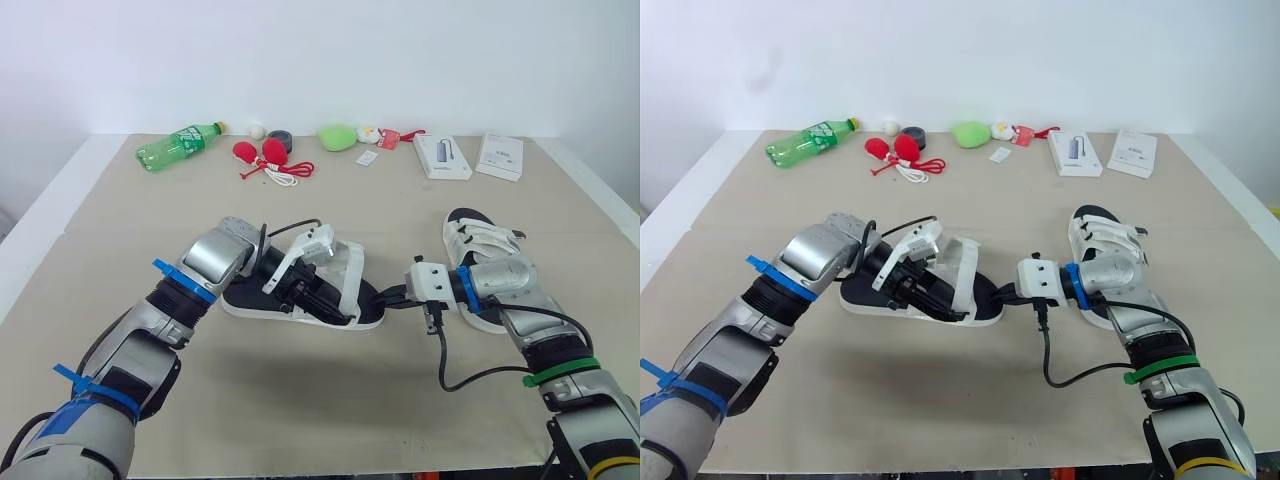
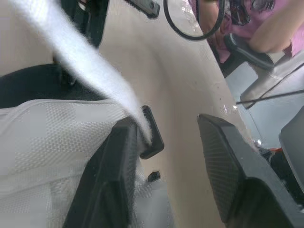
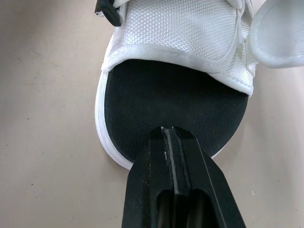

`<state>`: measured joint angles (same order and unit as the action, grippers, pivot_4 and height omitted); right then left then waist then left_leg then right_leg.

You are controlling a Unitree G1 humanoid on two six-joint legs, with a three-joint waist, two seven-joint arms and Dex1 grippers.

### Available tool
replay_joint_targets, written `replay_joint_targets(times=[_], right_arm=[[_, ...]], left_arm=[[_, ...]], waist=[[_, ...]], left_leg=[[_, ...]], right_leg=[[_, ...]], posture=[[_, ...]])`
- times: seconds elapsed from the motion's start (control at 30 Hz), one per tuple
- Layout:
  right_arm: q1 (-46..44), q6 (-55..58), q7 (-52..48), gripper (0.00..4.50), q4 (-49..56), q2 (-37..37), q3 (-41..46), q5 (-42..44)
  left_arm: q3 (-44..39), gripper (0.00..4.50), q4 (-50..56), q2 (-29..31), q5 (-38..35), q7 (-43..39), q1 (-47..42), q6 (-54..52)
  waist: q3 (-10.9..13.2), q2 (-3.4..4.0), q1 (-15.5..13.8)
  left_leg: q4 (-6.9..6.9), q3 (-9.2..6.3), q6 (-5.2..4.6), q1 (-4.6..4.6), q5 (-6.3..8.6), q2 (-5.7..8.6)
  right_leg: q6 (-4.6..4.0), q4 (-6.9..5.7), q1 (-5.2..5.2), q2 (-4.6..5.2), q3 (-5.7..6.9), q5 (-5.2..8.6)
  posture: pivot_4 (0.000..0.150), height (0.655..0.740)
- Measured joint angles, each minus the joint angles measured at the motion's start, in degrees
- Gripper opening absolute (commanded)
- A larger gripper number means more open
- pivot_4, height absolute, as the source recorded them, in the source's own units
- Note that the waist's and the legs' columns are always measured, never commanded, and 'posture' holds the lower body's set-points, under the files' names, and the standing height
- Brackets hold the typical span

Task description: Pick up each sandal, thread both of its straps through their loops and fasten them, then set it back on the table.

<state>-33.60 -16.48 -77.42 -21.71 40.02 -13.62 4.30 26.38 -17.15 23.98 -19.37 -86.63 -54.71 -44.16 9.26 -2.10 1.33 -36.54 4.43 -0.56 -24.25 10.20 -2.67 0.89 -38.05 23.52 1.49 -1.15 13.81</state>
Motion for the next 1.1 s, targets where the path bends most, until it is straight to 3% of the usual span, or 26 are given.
replay_joint_targets(times=[0.13,0.37,0.63,0.87,0.97,1.0,1.07,1.1], right_arm=[[-0.1,-0.1,-0.2,0.00,-0.3,0.0,0.0,0.0],[-0.5,-0.7,-0.5,0.00,-1.0,0.0,0.0,0.0],[-0.6,-0.9,-0.7,0.00,-1.1,-0.1,0.0,0.0],[-0.5,-0.9,-0.5,0.00,-1.0,-0.1,0.0,0.0],[-0.3,-0.9,-0.3,0.00,-0.9,-0.1,0.1,0.0],[-0.2,-0.9,-0.1,0.00,-0.7,-0.1,0.1,0.0],[-0.1,-0.9,0.0,0.00,-0.6,-0.1,0.1,0.0],[-0.1,-0.9,0.1,0.00,-0.6,-0.1,0.1,0.0]], left_arm=[[-1.7,2.07,-3.6,0.2,0.1,-0.4,-2.2,1.6],[-5.8,2.07,-15.9,-6.3,3.8,10.3,-6.8,5.9],[-4.8,2.07,-20.2,-8.7,8.2,12.0,-7.4,9.1],[-6.0,2.07,-20.2,-9.9,7.9,10.5,-7.5,8.2],[-6.3,1.43,-19.5,-9.8,7.4,9.2,-7.5,6.7],[-6.3,0.86,-18.1,-9.7,6.9,7.9,-7.4,5.6],[-6.3,0.13,-16.9,-9.7,6.4,7.2,-7.4,5.0],[-6.3,0.05,-16.5,-9.6,6.4,7.1,-7.4,4.9]], waist=[[0.0,-0.01,0.0],[0.0,-0.06,0.0],[0.0,-0.06,0.0],[0.0,-0.06,0.0],[0.0,-0.06,0.0],[0.0,-0.06,0.0],[0.0,-0.06,0.0],[0.0,-0.06,0.0]], left_leg=[[0.00,-0.01,0.00,-0.02,0.00,0.00],[-0.02,0.04,0.00,-0.06,0.00,0.05],[0.01,0.01,0.00,-0.06,0.00,0.04],[0.00,0.01,0.00,-0.06,0.00,0.04],[0.00,0.01,0.00,-0.06,0.00,0.04],[0.01,0.01,0.00,-0.06,0.00,0.04],[0.01,0.01,0.00,-0.06,0.00,0.03],[0.01,0.01,0.00,-0.06,0.00,0.03]], right_leg=[[0.00,0.00,0.01,-0.01,0.01,0.00],[0.08,0.02,0.03,0.04,0.00,-0.03],[0.09,0.02,0.02,0.01,0.01,-0.01],[0.09,0.02,0.03,0.01,0.02,-0.02],[0.09,0.02,0.03,0.01,0.02,-0.01],[0.09,0.02,0.03,0.01,0.01,-0.01],[0.09,0.02,0.03,0.00,0.01,-0.01],[0.09,0.02,0.03,0.00,0.01,-0.01]], posture=[[0.150,0.7400],[0.150,0.7400],[0.150,0.7400],[0.150,0.7400],[0.150,0.7400],[0.150,0.7400],[0.150,0.7400],[0.150,0.7400]])
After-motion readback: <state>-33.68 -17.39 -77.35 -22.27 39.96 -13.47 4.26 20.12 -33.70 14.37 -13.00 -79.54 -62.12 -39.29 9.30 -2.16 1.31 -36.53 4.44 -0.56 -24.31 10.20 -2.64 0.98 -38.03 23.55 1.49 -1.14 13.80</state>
